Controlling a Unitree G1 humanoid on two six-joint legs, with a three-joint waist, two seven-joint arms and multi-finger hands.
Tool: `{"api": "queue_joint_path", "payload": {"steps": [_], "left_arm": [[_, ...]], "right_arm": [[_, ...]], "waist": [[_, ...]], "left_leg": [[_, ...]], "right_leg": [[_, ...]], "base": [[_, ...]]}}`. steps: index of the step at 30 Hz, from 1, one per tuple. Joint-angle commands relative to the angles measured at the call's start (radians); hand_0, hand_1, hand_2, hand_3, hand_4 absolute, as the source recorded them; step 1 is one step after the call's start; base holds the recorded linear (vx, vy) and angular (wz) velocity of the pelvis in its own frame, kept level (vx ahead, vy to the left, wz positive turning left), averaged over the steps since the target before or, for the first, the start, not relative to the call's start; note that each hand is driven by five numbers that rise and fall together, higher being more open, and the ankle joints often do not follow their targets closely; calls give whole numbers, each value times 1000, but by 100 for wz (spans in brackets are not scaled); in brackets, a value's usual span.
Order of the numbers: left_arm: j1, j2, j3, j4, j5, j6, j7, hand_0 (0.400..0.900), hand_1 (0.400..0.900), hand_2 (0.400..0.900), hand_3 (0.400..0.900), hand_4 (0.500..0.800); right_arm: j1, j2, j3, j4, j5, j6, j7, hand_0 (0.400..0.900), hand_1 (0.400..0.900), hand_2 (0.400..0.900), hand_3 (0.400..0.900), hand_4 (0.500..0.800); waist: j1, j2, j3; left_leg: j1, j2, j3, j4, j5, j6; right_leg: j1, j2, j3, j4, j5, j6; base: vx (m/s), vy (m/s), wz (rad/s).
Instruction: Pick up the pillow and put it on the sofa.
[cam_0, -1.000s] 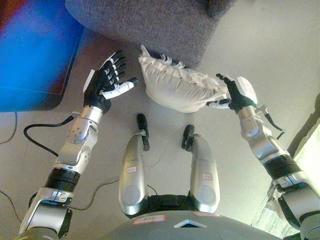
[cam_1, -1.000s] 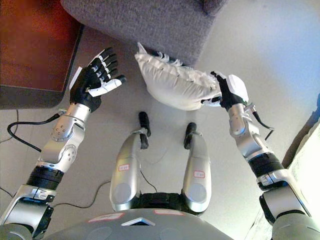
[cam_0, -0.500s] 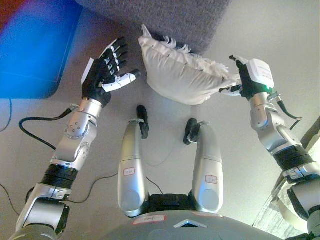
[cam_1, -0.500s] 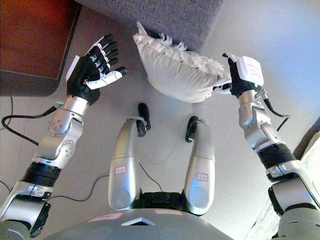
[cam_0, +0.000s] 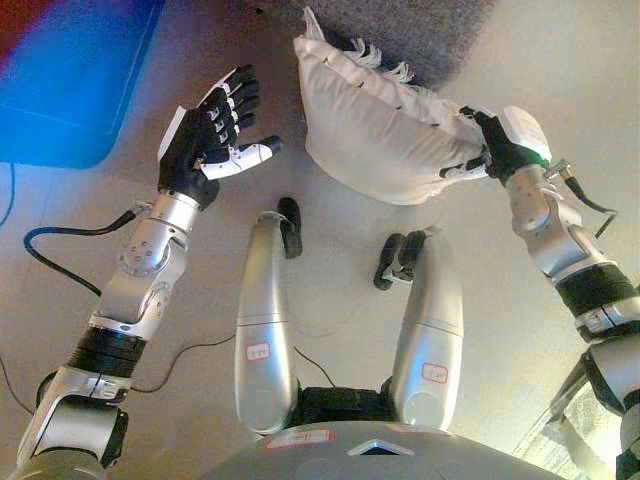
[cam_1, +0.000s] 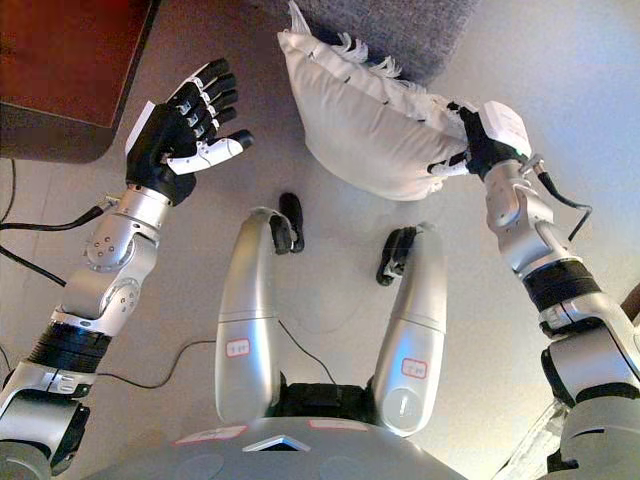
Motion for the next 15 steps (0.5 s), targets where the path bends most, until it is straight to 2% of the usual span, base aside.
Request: {"api": "queue_joint_path", "payload": {"steps": [1,7,10,15], "left_arm": [[-49,8,5,-133,-22,-103,-4,900,900,900,900,800],[-58,27,10,-124,-27,-98,-12,900,900,900,900,800],[-65,36,8,-121,-31,-92,-18,900,900,900,900,800],[-74,54,8,-121,-55,-87,-35,900,900,900,900,800]], "right_arm": [[-127,-96,-9,10,32,-62,-39,900,900,900,900,800],[-209,-97,20,101,56,-61,-53,900,900,900,900,800],[-260,-98,50,152,101,-36,-43,900,900,900,900,800],[-339,-89,93,264,178,27,35,900,900,900,900,800]], "waist": [[13,53,-2],[29,70,-2],[38,79,-2],[57,96,-2]], "left_leg": [[73,-38,97,140,-227,86],[23,-40,97,192,-236,85],[4,-41,95,212,-239,83],[-26,-46,95,244,-241,81]], "right_leg": [[3,34,-47,20,48,-21],[-40,13,-41,80,31,-22],[-57,2,-38,100,28,-22],[-85,-20,-39,117,33,-27]], "base": [[2,1,4],[1,4,7],[-8,3,9],[-3,23,5]]}}
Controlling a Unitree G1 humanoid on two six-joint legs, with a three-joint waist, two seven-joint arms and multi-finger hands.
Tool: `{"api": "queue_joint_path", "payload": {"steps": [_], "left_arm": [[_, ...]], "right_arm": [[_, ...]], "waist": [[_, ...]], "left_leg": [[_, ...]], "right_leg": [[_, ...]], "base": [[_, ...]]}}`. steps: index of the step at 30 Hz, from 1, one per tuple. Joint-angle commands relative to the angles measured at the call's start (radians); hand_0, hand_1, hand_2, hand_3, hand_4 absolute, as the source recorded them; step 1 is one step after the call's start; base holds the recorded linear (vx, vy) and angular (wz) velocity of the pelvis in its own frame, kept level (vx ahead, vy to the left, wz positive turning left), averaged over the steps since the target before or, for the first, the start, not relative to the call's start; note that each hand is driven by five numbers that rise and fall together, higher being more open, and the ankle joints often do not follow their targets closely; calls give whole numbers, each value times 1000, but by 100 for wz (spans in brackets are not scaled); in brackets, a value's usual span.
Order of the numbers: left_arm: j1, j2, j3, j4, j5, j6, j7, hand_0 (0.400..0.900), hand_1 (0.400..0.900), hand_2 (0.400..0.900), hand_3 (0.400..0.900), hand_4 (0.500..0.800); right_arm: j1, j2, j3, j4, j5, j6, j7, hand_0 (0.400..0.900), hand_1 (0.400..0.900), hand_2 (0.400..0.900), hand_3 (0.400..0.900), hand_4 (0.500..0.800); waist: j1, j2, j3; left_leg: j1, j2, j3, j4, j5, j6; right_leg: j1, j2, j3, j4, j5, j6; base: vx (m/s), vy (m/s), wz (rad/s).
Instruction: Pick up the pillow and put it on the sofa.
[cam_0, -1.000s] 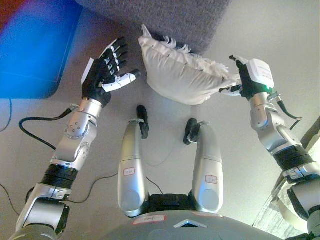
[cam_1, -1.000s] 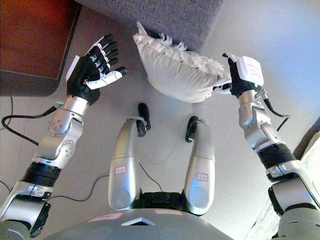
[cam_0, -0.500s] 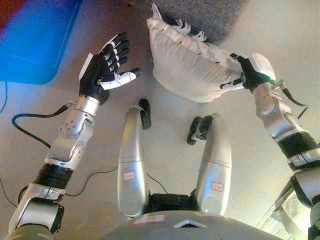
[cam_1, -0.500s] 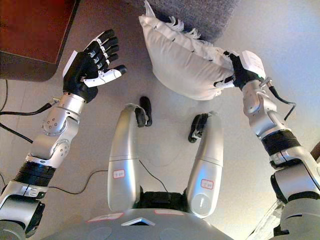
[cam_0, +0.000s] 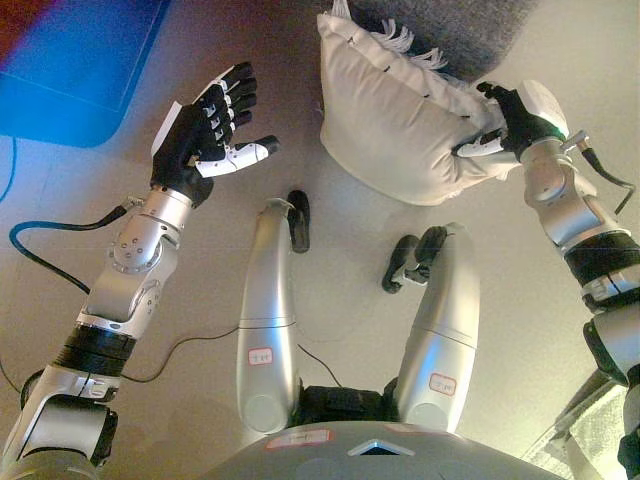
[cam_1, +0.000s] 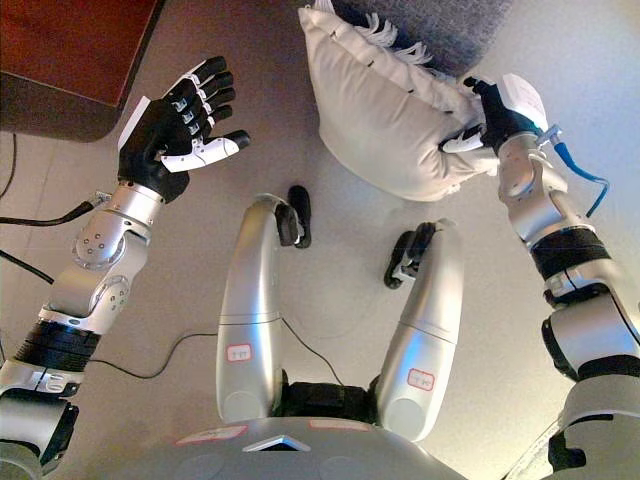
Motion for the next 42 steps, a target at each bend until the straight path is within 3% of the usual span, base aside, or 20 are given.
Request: {"api": "queue_joint_path", "payload": {"steps": [1,6,7,17,29,37,38,42], "left_arm": [[-73,7,11,-117,-53,-84,-14,900,900,900,900,800],[-83,17,14,-121,-69,-68,-40,900,900,900,900,800],[-84,17,16,-120,-70,-64,-46,900,900,900,900,800],[-55,24,26,-135,-74,-53,-75,900,900,900,900,800],[53,37,62,-152,-105,-34,-103,900,900,900,900,800],[59,9,55,-108,-91,-35,-69,900,900,900,900,800],[51,-10,52,-79,-76,-45,-30,900,900,900,900,800],[51,-34,60,-63,-69,-48,21,900,900,900,900,800]], "right_arm": [[-168,-80,20,55,65,25,26,900,900,900,900,800],[-218,-65,27,152,156,40,96,900,900,900,900,800],[-223,-62,24,169,171,42,100,400,400,400,400,500],[-209,-49,-17,200,250,46,99,400,400,400,400,500],[-81,-45,-93,64,355,-37,45,400,400,400,400,500],[-61,-38,-104,-39,254,-103,-10,400,400,400,400,500],[-54,-35,-110,-124,189,-120,-57,400,400,400,400,500],[18,-35,-151,-279,123,-111,-89,400,400,400,400,500]], "waist": [[12,74,-2],[27,85,-2],[30,86,-2],[41,91,-2],[29,78,-2],[13,59,-2],[4,42,-2],[-13,12,-2]], "left_leg": [[75,-21,99,130,-218,66],[56,-23,98,149,-216,65],[54,-23,97,151,-216,64],[57,-28,87,147,-200,65],[129,9,79,124,-173,73],[235,33,100,-10,-147,61],[331,38,116,-156,-105,46],[481,36,138,-337,-63,38]], "right_leg": [[3,17,-63,-4,75,-37],[-14,4,-62,22,71,-41],[-14,2,-63,25,70,-41],[-6,-5,-68,4,91,-38],[62,1,-49,-55,143,-28],[150,37,-42,-210,200,-5],[235,60,-47,-362,247,6],[381,71,-54,-543,308,20]], "base": [[3,7,5],[11,-10,7],[26,-12,6],[18,-6,3],[48,30,-4],[-31,69,-15],[-129,157,-40],[-34,86,-19]]}}
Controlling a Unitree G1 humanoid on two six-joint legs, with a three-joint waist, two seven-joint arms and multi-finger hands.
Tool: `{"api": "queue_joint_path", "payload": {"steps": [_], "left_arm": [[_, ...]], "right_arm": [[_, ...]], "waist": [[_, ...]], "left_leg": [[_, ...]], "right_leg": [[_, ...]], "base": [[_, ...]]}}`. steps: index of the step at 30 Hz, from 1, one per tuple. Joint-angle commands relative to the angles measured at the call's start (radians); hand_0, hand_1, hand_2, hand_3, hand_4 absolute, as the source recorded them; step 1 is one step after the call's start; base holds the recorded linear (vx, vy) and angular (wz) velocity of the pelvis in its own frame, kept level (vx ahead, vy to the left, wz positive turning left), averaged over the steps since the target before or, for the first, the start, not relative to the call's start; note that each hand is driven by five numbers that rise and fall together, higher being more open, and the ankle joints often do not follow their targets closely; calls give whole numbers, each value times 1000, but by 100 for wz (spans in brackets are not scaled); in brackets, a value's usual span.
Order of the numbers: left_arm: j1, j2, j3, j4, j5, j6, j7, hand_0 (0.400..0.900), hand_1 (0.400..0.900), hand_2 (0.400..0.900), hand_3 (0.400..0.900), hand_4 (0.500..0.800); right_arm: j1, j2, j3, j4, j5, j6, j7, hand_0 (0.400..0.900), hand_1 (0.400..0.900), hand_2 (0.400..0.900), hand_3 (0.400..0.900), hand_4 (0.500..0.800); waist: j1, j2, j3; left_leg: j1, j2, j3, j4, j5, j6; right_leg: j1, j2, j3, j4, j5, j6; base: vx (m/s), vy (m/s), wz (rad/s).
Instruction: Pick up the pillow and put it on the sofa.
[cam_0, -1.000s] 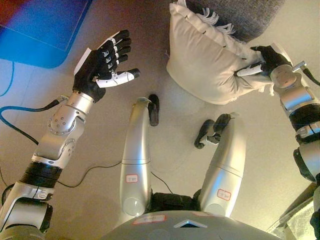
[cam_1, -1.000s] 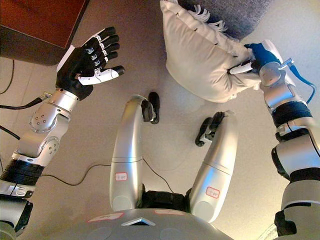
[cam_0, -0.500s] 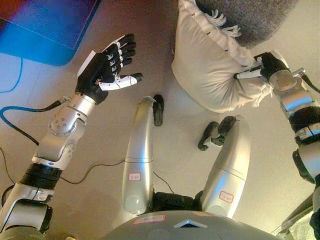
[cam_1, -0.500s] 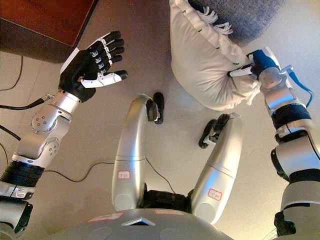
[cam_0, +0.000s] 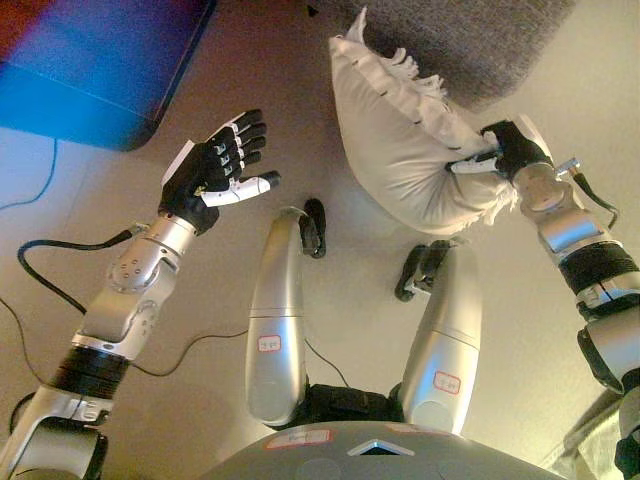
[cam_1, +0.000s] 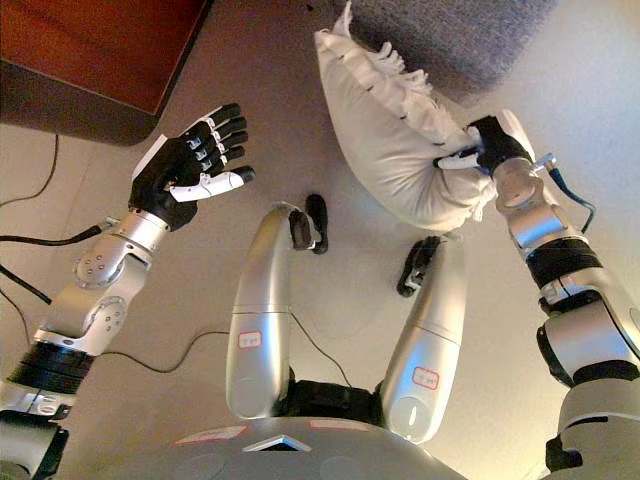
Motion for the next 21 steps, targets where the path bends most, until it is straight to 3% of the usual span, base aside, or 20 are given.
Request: {"api": "queue_joint_path", "payload": {"steps": [1,7,9,10,12,21], "left_arm": [[-62,-19,62,-37,-2,-91,58,900,900,900,900,800],[-47,-64,81,4,15,-71,108,900,900,900,900,800],[-44,-81,94,24,17,-64,115,900,900,900,900,800],[-42,-81,93,25,17,-64,115,900,900,900,900,800],[-25,-90,105,33,31,-48,107,900,900,900,900,800],[104,-142,151,64,77,16,37,900,900,900,900,800]], "right_arm": [[-62,-55,-145,-217,-60,-114,-96,400,400,400,400,500],[98,-56,-236,-363,-148,-153,-105,400,400,400,400,500],[137,-55,-254,-409,-194,-154,-106,400,400,400,400,500],[139,-55,-254,-409,-194,-154,-105,400,400,400,400,500],[179,-73,-276,-476,-212,-142,-89,400,400,400,400,500],[344,-145,-378,-676,-284,-145,47,400,400,400,400,500]], "waist": [[-37,-31,-3],[-45,-92,-72],[-48,-115,-99],[-47,-114,-98],[-50,-138,-131],[-61,-185,-308]], "left_leg": [[302,-24,49,-171,-85,-18],[494,-47,54,-369,-63,-9],[550,-56,57,-451,-15,-2],[561,-55,50,-443,-41,-10],[621,-62,56,-524,6,-10],[910,-77,81,-849,105,-46]], "right_leg": [[211,19,-72,-310,213,-27],[411,5,-118,-544,271,2],[472,8,-135,-639,318,1],[481,10,-128,-628,295,11],[551,15,-144,-734,341,12],[857,70,-175,-1086,421,44]], "base": [[64,52,-7],[67,28,-6],[37,7,-5],[49,-1,-1],[84,-17,-1],[155,9,-6]]}}
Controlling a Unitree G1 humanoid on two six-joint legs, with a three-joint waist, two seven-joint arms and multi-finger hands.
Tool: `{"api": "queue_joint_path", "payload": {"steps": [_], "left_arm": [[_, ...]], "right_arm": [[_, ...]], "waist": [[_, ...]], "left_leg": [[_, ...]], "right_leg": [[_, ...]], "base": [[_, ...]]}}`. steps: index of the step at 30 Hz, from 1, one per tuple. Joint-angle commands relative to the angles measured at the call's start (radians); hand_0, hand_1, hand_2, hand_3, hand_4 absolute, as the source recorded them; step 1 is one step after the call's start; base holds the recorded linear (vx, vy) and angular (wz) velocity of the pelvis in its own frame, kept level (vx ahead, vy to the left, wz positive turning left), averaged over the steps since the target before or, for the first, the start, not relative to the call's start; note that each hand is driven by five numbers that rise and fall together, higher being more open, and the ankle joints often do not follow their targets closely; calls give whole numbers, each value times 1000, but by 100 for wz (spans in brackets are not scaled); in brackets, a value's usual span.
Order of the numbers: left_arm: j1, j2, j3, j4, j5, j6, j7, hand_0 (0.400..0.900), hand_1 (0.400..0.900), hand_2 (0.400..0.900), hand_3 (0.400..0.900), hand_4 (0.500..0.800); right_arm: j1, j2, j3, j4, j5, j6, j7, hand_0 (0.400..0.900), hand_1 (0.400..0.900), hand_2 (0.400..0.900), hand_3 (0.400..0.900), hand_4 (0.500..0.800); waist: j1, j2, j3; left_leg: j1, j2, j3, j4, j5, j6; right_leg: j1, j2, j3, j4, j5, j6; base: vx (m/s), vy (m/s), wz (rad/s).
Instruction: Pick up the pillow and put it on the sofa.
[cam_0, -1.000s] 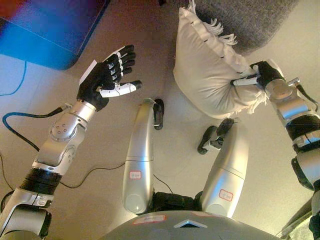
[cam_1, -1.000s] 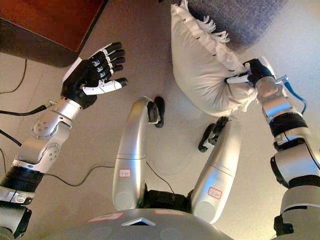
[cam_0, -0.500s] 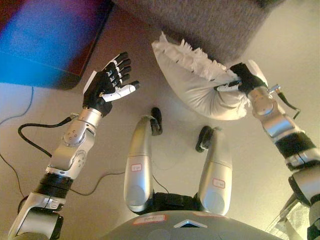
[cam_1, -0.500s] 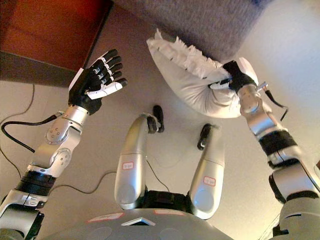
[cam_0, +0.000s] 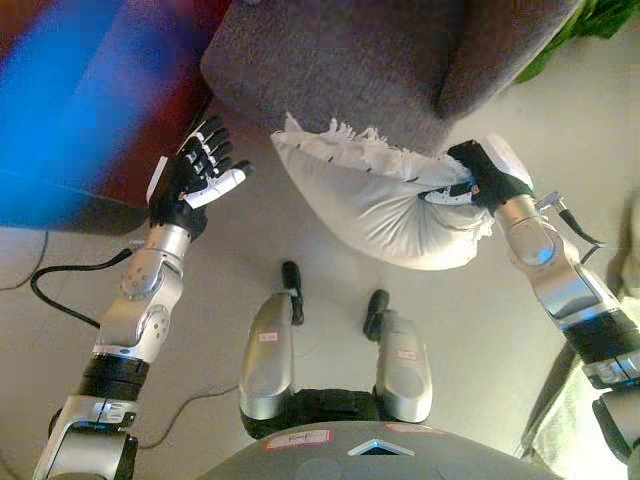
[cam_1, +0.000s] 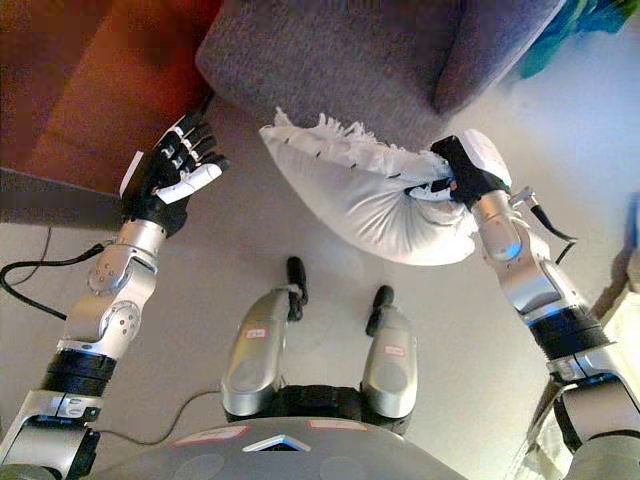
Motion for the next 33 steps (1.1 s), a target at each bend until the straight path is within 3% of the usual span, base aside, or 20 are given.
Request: {"api": "queue_joint_path", "payload": {"steps": [1,9,16,19,26,33], "left_arm": [[60,-17,6,2,40,-47,-40,900,900,900,900,800],[113,-44,13,24,26,-25,-80,900,900,900,900,800],[136,-54,-15,19,24,-20,-101,900,900,900,900,800],[142,-50,-22,6,24,-17,-118,900,900,900,900,800],[165,-32,-50,-49,-12,27,-193,900,900,900,900,800],[141,-1,-58,-75,-14,58,-235,900,900,900,900,800]], "right_arm": [[-69,-111,-133,-127,-59,-131,-14,400,400,400,400,500],[-101,-234,-173,-203,-77,-158,97,400,400,400,400,500],[-250,-359,-113,-109,7,-190,130,400,400,400,400,500],[-327,-380,-59,-34,42,-215,148,400,400,400,400,500],[-679,-370,274,328,76,-289,264,400,400,400,400,500],[-864,-308,449,583,85,-273,278,400,400,400,400,500]], "waist": [[-13,-24,-277],[-7,-34,-387],[14,-44,-428],[25,-50,-435],[120,-86,-434],[207,-121,-400]], "left_leg": [[141,-4,-13,-76,-77,-34],[265,-5,22,-205,-53,-45],[316,-12,17,-299,-19,-56],[313,-13,11,-296,-17,-58],[301,-19,-45,-272,-21,-65],[272,-26,-122,-272,-12,-67]], "right_leg": [[72,36,-48,-199,129,-13],[180,56,-75,-318,165,-5],[219,70,-104,-367,185,3],[220,72,-111,-366,184,-3],[258,72,-172,-374,176,-13],[277,77,-217,-377,177,-10]], "base": [[157,53,-6],[80,53,-4],[45,16,1],[47,9,14],[120,-1,29],[120,-43,31]]}}
